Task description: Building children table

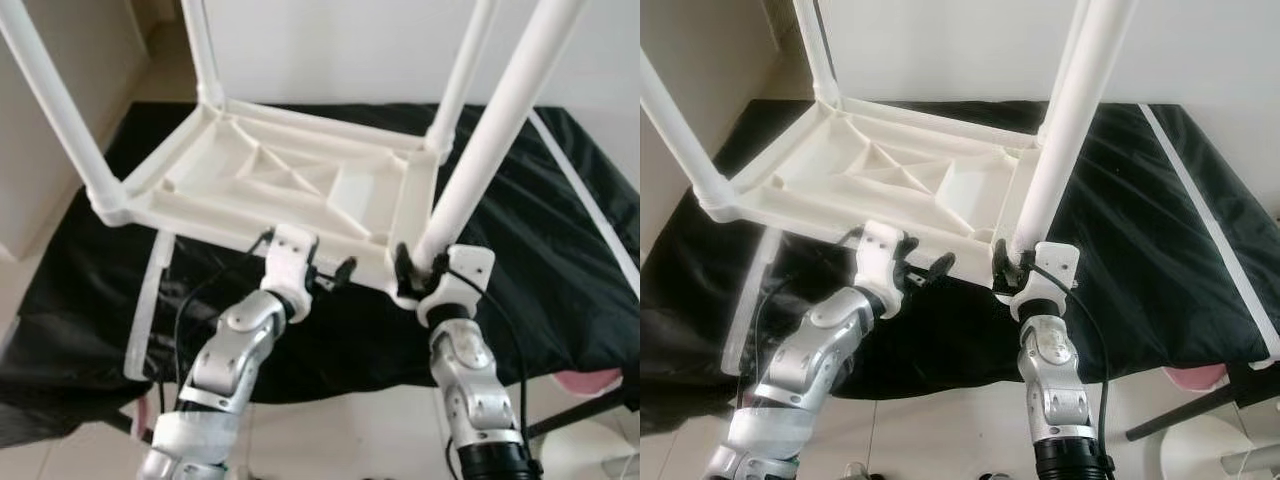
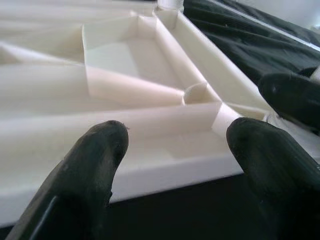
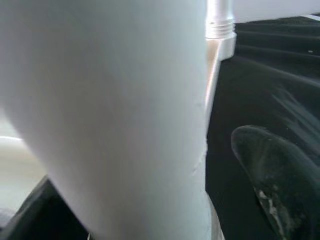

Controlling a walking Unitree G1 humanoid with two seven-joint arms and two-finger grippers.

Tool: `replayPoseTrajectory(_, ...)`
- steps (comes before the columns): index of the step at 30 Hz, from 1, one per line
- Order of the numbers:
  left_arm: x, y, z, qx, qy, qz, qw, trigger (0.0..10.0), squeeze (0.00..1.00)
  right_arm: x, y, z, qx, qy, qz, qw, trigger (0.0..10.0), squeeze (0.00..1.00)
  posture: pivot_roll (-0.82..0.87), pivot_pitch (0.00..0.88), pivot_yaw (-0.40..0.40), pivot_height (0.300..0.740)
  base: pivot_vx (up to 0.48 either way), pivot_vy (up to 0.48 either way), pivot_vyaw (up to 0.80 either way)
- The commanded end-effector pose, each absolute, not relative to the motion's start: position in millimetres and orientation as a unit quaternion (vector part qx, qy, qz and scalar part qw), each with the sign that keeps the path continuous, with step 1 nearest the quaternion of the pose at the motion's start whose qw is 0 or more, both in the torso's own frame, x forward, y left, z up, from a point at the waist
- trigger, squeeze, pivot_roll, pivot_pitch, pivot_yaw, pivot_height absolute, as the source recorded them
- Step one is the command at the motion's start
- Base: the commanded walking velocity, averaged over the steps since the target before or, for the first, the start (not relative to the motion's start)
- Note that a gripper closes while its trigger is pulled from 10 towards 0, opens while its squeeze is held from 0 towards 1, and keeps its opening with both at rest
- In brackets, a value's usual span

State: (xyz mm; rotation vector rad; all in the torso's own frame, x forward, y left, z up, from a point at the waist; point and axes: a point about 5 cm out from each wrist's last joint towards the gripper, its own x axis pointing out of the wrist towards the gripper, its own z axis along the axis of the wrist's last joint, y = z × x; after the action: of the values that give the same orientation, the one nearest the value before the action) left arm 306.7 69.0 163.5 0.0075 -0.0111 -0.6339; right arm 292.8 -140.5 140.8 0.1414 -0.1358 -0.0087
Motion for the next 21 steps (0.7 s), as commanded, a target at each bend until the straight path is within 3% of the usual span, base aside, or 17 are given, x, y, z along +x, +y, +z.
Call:
replayPoseTrajectory(1,307.1,70.2,161.3,0.018,-0.002,-0.314,0.949,10.0,0.00,292.7,-140.7,141.2,0.075,-0.072,0.012,0.995,10.0,1.00,-0.04,0.118,-0.004,0.740,0.000,0.000,0.00)
replayPoseTrajectory(2,308.4,72.8,163.5,0.015,-0.003,-0.313,0.949,10.0,0.00,293.9,-141.6,142.7,0.072,-0.074,0.031,0.994,10.0,0.11,-0.04,0.120,-0.010,0.740,0.000,0.000,0.00)
replayPoseTrajectory(3,309.4,74.5,164.9,0.010,-0.003,-0.313,0.950,10.0,0.00,294.6,-142.3,143.6,0.071,-0.075,0.043,0.994,10.0,0.11,-0.04,0.120,-0.010,0.740,0.000,0.000,0.00)
replayPoseTrajectory(4,310.2,77.6,166.2,0.009,-0.004,-0.313,0.950,10.0,0.00,294.9,-140.6,144.9,0.070,-0.077,0.056,0.993,10.0,0.00,-0.03,0.119,-0.015,0.740,0.000,0.000,0.00)
replayPoseTrajectory(8,309.4,81.3,169.1,0.019,-0.016,-0.315,0.949,10.0,0.00,295.7,-140.6,146.9,0.066,-0.081,0.086,0.991,10.0,0.00,-0.02,0.118,-0.021,0.740,0.000,0.000,0.00)
replayPoseTrajectory(14,290.8,85.4,175.0,0.034,-0.040,-0.382,0.923,10.0,0.00,300.7,-142.4,152.8,0.048,-0.090,0.161,0.982,10.0,0.00,-0.01,0.113,-0.040,0.740,0.000,0.000,0.00)
replayPoseTrajectory(18,264.4,77.9,160.4,0.050,0.007,-0.472,0.880,10.0,0.00,306.4,-144.8,155.7,0.017,-0.082,0.248,0.965,10.0,0.00,0.00,0.112,-0.056,0.740,0.000,0.000,0.00)
replayPoseTrajectory(21,258.6,77.3,158.0,0.050,0.013,-0.487,0.872,10.0,0.00,308.8,-144.1,156.1,0.008,-0.079,0.264,0.961,10.0,0.00,0.01,0.110,-0.060,0.740,0.000,0.000,0.00)
